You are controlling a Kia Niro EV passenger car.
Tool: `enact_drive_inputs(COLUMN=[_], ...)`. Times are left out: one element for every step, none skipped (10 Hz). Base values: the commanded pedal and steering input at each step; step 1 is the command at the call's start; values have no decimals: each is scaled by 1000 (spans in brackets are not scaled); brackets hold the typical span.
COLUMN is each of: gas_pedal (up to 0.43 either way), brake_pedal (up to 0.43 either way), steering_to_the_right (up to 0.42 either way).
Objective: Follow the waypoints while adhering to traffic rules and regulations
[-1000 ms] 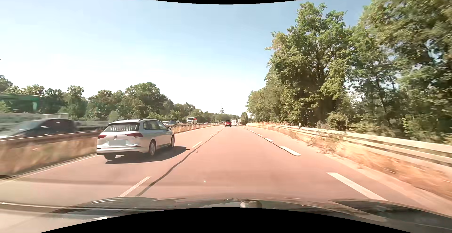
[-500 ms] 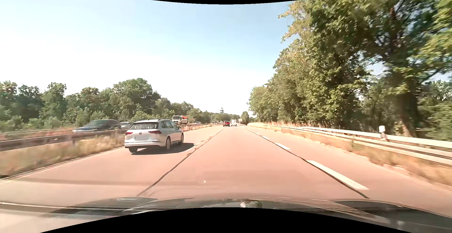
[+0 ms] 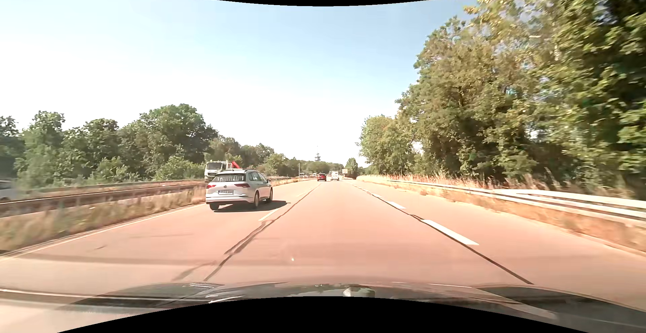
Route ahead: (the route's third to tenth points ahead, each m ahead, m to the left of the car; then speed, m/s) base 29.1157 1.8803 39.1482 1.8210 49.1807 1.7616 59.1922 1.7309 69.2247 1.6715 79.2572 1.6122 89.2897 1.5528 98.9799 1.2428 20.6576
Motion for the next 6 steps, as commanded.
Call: enact_drive_inputs(gas_pedal=[169, 169, 169, 169, 169, 169], brake_pedal=[0, 0, 0, 0, 0, 0], steering_to_the_right=[-1, -1, -1, -1, -1, -1])
